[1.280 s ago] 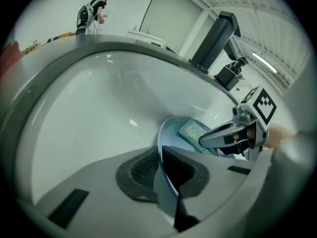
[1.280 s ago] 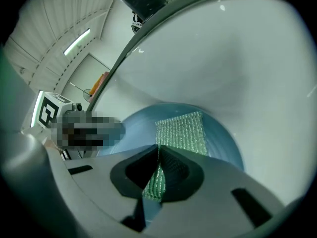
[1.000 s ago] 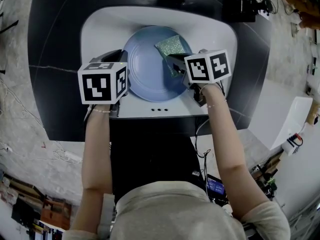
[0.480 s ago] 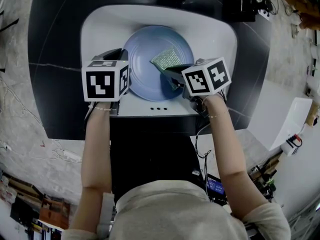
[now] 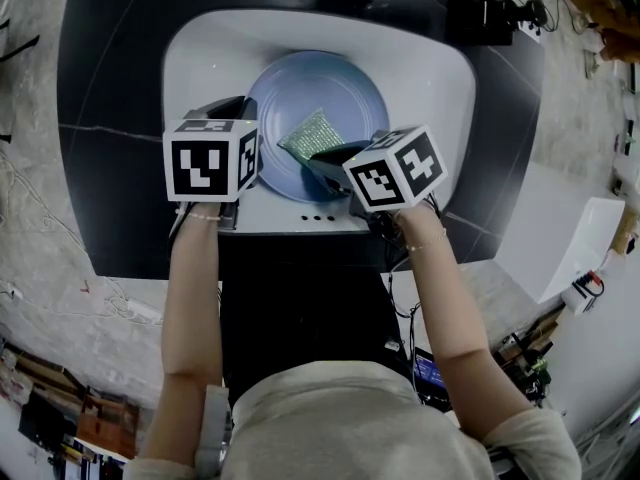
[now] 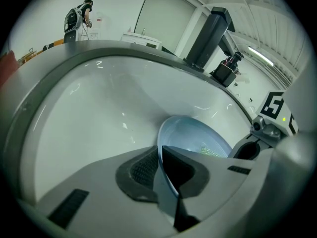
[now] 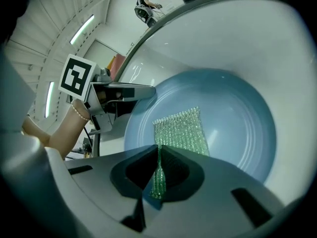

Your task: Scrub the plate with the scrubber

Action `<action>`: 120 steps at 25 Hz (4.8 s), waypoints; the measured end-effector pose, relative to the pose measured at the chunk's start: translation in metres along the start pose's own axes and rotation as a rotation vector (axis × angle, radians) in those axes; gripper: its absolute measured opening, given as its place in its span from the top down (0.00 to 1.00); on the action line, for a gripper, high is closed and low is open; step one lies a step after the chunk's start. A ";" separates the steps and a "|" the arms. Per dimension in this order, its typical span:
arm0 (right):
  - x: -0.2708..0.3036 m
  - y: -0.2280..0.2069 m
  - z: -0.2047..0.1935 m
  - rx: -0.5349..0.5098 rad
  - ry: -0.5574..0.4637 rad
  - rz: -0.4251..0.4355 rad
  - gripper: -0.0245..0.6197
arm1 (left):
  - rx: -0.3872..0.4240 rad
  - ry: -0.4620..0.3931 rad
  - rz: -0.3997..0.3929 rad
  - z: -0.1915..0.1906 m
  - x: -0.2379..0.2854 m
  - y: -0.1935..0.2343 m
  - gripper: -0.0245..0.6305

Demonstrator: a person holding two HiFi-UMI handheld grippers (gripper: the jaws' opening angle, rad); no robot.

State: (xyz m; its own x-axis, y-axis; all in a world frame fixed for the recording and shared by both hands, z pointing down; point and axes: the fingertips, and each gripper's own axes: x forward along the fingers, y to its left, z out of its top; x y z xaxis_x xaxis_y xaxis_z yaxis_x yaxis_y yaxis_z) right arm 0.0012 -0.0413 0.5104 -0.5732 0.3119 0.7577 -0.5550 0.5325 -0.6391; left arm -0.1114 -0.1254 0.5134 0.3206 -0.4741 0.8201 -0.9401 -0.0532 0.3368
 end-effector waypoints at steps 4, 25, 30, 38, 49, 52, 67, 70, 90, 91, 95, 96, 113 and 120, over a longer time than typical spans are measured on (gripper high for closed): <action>0.013 0.015 0.009 -0.026 0.001 0.039 0.91 | 0.000 0.007 0.008 -0.002 0.000 0.002 0.91; 0.021 -0.016 0.078 0.030 -0.193 -0.031 0.91 | -0.005 0.007 -0.007 -0.002 0.000 0.001 0.91; 0.011 -0.037 0.080 0.059 -0.210 -0.077 0.91 | -0.009 0.009 -0.013 -0.002 0.000 0.002 0.91; -0.006 -0.063 0.065 0.115 -0.227 -0.118 0.91 | 0.005 0.019 -0.007 -0.005 0.003 0.003 0.91; -0.018 -0.061 0.030 0.140 -0.156 -0.160 0.91 | 0.016 0.012 -0.007 -0.001 0.001 0.001 0.91; -0.016 -0.052 0.024 0.128 -0.128 -0.145 0.91 | 0.019 0.014 0.001 -0.001 0.001 0.001 0.91; 0.006 -0.008 0.021 0.083 -0.051 -0.016 0.91 | 0.020 0.022 0.016 -0.002 0.000 0.003 0.91; 0.012 0.000 0.025 0.077 -0.050 0.003 0.91 | 0.022 0.022 0.017 -0.002 0.001 0.004 0.91; 0.025 -0.001 0.059 0.106 -0.175 -0.035 0.92 | 0.031 0.039 0.039 -0.006 0.002 0.004 0.91; 0.025 -0.002 0.060 0.105 -0.177 -0.042 0.92 | 0.032 0.041 0.041 -0.007 0.003 0.004 0.91; 0.025 -0.003 0.061 0.100 -0.177 -0.045 0.92 | 0.029 0.043 0.048 -0.007 0.004 0.005 0.91; 0.025 -0.003 0.061 0.098 -0.178 -0.042 0.92 | 0.027 0.044 0.050 -0.008 0.004 0.006 0.91; 0.005 0.008 0.070 0.121 -0.311 0.035 0.93 | 0.036 0.021 0.099 -0.006 -0.003 0.009 0.91; -0.022 0.017 0.081 0.084 -0.426 0.062 0.93 | -0.003 -0.069 0.153 0.012 -0.026 0.018 0.91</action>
State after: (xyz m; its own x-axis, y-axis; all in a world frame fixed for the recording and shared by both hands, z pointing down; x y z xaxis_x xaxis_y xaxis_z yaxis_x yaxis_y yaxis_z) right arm -0.0442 -0.1025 0.4721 -0.7947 -0.0207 0.6067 -0.5487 0.4521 -0.7033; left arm -0.1379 -0.1242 0.4926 0.1652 -0.5356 0.8282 -0.9768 0.0270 0.2124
